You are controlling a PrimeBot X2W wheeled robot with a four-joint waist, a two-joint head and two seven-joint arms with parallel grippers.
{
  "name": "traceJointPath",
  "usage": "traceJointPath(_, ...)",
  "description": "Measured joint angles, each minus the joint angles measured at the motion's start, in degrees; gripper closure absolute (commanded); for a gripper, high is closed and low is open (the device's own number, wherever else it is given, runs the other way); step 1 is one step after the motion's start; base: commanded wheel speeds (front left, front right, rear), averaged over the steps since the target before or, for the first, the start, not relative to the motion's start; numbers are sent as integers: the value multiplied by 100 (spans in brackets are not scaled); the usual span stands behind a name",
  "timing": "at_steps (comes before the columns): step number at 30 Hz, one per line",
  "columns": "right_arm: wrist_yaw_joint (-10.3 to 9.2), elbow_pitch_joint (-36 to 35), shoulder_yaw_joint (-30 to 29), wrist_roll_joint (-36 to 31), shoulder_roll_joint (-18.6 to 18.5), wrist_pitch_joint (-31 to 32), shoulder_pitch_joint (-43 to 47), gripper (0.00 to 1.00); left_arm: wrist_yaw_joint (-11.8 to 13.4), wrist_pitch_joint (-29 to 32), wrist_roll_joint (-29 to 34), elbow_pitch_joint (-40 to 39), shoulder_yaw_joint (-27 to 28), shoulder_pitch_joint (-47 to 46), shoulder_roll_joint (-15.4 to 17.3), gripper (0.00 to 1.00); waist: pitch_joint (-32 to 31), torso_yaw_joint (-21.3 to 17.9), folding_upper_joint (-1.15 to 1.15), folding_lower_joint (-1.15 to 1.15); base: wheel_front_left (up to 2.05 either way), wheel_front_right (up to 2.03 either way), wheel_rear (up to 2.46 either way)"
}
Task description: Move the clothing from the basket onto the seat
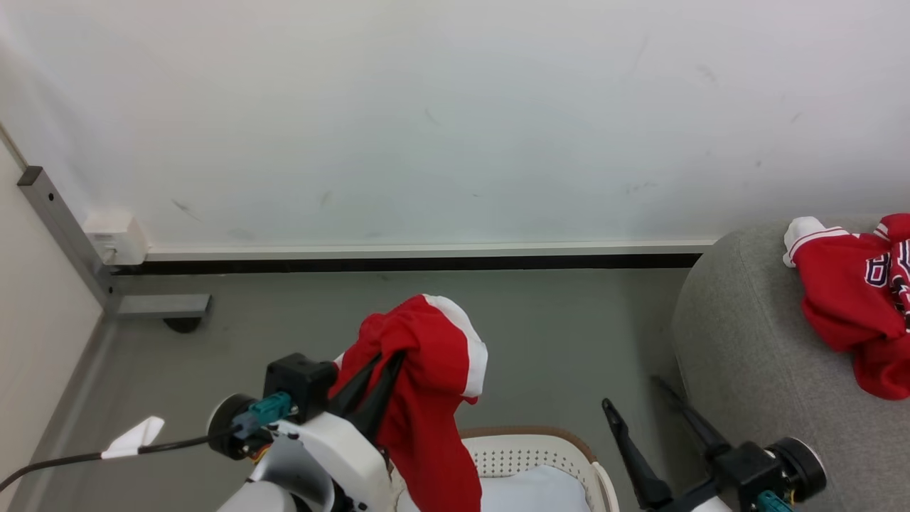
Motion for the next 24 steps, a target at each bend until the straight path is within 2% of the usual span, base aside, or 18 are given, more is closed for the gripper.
traceJointPath(9,0,112,1537,593,-644,341,-767,0,7,71,41,-253,-59,-86,0,100,-36,32,0,0,0,0,0)
traceJointPath(16,0,602,2452,1162,-622,264,-1273,0,5,182,63,-515,-171,-183,-2,100,-39,91,0,0,0,0,0)
traceJointPath(24,0,1299,3361,2135,-357,89,-1785,0,-37,331,99,-742,-322,-276,-26,100,-30,142,0,0,0,0,0)
